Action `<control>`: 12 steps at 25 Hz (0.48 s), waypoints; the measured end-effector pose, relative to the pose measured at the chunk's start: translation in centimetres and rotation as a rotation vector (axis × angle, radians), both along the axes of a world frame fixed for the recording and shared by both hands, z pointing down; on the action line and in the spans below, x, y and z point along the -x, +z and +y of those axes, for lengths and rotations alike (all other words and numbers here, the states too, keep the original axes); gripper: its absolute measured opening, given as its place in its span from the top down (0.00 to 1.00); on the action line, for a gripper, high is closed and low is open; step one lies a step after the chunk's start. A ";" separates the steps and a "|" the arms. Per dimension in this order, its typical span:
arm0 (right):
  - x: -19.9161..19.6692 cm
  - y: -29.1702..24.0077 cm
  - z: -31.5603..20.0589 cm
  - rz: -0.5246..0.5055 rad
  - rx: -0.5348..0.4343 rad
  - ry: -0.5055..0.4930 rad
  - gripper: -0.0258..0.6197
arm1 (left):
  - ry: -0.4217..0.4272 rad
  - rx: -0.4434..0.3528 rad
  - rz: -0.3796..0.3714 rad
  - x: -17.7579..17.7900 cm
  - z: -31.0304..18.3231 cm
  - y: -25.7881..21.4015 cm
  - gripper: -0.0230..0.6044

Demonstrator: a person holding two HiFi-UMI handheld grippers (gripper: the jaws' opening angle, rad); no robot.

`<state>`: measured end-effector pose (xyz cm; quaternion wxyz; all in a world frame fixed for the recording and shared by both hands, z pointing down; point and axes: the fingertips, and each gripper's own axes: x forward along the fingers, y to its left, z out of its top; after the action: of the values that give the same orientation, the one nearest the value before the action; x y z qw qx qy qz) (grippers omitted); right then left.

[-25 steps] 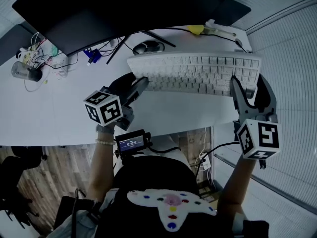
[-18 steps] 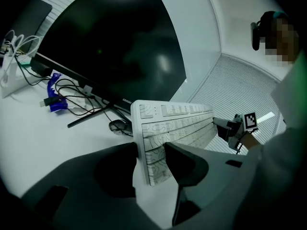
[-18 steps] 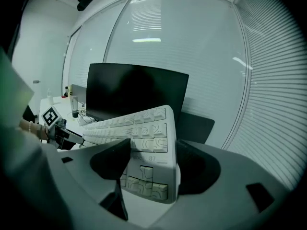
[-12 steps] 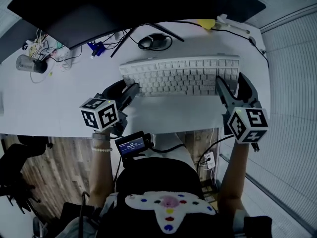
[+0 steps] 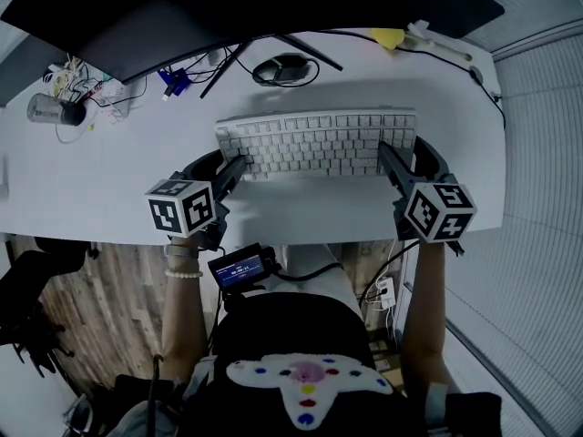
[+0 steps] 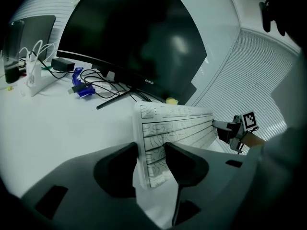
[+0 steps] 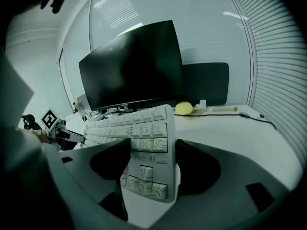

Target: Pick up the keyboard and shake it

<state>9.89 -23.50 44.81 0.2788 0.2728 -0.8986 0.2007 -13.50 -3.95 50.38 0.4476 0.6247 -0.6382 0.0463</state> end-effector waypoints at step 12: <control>0.0 5.9 -0.2 -0.001 0.152 0.003 0.48 | -0.004 0.098 -0.014 0.1 0.0 2.6 0.66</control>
<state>9.93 -23.71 50.69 0.2979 0.2519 -0.8806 0.2689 -13.61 -3.97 52.95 0.4732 0.6003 -0.6396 0.0812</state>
